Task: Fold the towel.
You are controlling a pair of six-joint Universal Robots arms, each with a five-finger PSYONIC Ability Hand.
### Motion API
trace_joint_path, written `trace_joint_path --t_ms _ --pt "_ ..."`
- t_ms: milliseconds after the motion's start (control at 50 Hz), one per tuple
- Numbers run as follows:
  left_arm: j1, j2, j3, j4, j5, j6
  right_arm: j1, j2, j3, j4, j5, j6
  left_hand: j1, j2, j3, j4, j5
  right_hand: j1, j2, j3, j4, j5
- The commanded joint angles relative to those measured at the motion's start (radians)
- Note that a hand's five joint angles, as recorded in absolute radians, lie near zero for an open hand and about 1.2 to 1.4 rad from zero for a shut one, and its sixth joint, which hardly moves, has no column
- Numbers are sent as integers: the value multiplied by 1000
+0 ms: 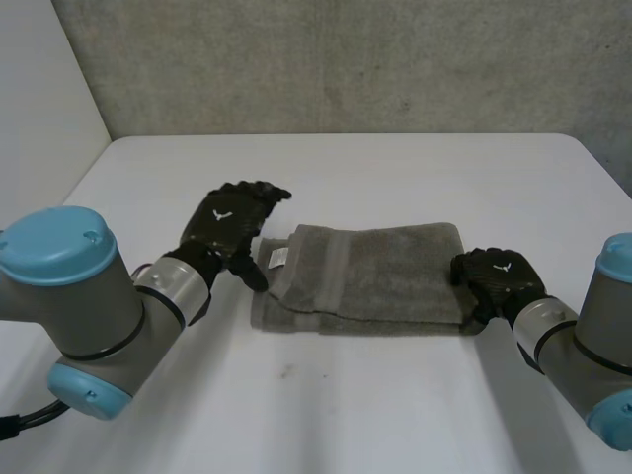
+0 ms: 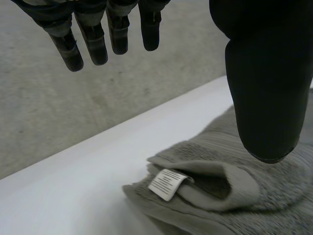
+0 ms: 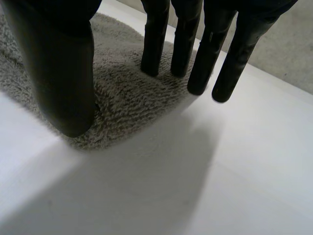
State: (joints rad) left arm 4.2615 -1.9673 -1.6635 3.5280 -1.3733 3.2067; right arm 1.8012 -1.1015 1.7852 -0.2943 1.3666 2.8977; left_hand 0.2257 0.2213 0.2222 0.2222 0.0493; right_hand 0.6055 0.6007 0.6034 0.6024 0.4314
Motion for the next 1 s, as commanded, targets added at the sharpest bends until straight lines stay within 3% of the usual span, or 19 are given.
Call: trace_joint_path --t_ms 20,40,80,280,320,380,420,480,640,760,800,820,840,1000 --pt "5 31 7 -34 -87 -70 3 46 -12 -17 3 29 -6 -2 -3 -3 -4 351 356 354 354 351" --pt "6 36 8 -47 -95 -80 3 42 -12 -20 11 31 -21 -16 -17 -17 -19 694 699 697 697 694" --pt "6 39 10 -58 -98 -87 3 34 -12 -31 15 31 -24 -20 -20 -20 -22 790 795 792 793 789" --pt "26 71 15 -72 -105 -85 50 -47 -164 -49 23 5 -30 -25 -26 -26 -28 791 796 793 794 790" --pt "40 88 15 -77 -105 -87 171 -14 -283 9 -4 0 -30 -25 -26 -26 -28 791 796 793 794 790" --pt "58 110 16 -93 -107 -87 248 25 -363 52 -20 -5 -39 -34 -35 -35 -37 791 796 793 794 790" --pt "67 119 16 -104 -109 -87 372 116 -523 144 -47 -41 -42 -37 -38 -38 -40 791 796 793 794 790" --pt "81 125 18 -123 -109 -93 455 207 -653 236 -73 -105 -42 -37 -38 -38 -40 791 796 793 794 790" --pt "89 125 19 -135 -109 -99 558 408 -819 455 -92 -284 -44 -40 -41 -41 -43 791 796 793 794 790" --pt "92 125 24 -135 -109 -97 555 394 -831 449 -70 -249 -44 -40 -41 -41 -43 786 791 788 789 786" --pt "92 125 27 -135 -109 -97 550 344 -817 431 -38 -171 -44 -40 -41 -41 -43 -146 -141 -143 -142 -146" --pt "92 125 27 -135 -109 -97 550 344 -817 431 -38 -170 -44 -40 -41 -41 -43 -151 -146 -148 -147 -151" --pt "92 124 31 -135 -109 -99 547 318 -807 429 -14 -134 -44 -40 -41 -41 -43 -374 -370 -372 -371 -375" --pt "78 110 65 -136 -109 -100 482 168 -684 408 88 -9 -44 -40 -41 -41 -43 -431 -426 -429 -428 -431"
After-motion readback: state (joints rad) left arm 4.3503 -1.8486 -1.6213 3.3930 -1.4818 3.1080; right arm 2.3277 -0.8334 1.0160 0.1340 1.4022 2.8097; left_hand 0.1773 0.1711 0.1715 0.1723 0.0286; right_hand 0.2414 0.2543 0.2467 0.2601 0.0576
